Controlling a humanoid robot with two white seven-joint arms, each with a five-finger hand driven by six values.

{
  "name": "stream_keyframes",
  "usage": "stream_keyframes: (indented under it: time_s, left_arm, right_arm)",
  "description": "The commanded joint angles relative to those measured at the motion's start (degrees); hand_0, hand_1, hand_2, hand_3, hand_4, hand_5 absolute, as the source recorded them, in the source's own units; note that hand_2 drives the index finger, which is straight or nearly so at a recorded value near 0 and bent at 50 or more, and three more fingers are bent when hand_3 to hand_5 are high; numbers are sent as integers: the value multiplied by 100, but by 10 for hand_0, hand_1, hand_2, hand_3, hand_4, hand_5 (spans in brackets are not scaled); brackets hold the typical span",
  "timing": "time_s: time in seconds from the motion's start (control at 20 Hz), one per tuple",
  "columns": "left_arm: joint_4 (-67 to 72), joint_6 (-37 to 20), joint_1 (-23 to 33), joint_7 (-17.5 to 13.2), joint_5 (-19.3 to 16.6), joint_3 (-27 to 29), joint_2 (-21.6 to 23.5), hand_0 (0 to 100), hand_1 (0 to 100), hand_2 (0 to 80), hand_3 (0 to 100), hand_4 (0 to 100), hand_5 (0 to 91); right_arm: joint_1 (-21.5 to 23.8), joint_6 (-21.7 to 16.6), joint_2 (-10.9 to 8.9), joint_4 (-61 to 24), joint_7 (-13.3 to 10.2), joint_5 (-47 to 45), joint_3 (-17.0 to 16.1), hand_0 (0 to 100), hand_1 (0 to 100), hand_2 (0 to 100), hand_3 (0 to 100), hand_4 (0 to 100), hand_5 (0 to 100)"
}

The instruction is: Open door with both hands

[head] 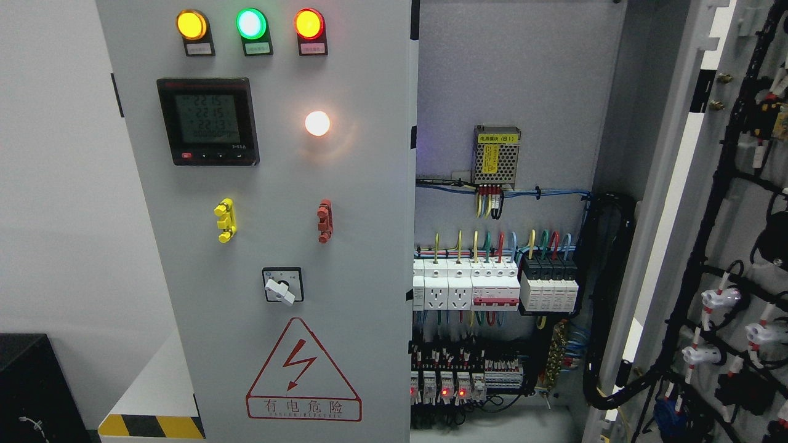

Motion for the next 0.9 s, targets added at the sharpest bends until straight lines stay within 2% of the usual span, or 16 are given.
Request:
stream_keyframes:
  time_s: [0.0,0.1,0.15,0.25,0.3,0.55,0.85]
  left_arm:
    - [47,76,-3,18,-398,495,-109,0,0,0,0,0,0]
    - [47,76,-3,18,-355,504,-109,0,0,0,0,0,0]
    - [47,67,-3,18,-346,513,-101,0,0,0,0,0,0]
    - [47,67,-3,18,-337,530,-101,0,0,0,0,0,0]
    - [55,67,5,18,-337,530,-101,0,0,0,0,0,0]
    - [64,59,23,0,-345,530,-100,0,0,0,0,0,0]
    - [-24,23,-12,0,-354,504,-109,0,0,0,0,0,0]
  right_arm:
    - [1095,-26,-550,-5990,-1,-4,1103,0,0,0,0,0,0]
    - [1272,-279,-876,-6564,-1,-4,1613,0,0,0,0,0,0]
    - [1229,-603,-964,-6549,-1,-4,1737,0,0,0,0,0,0]
    - [1019,-1262,-965,-6531,-1,-4,1930,0,0,0,0,0,0]
    - [757,-1439,-930,-6531,-1,-4,1966,0,0,0,0,0,0]
    - [-738,-1476,-957,-6531,-1,-4,1966,0,0,0,0,0,0]
    - [-1846,-1494,-869,-6531,-45,-4,1984,0,0,0,0,0,0]
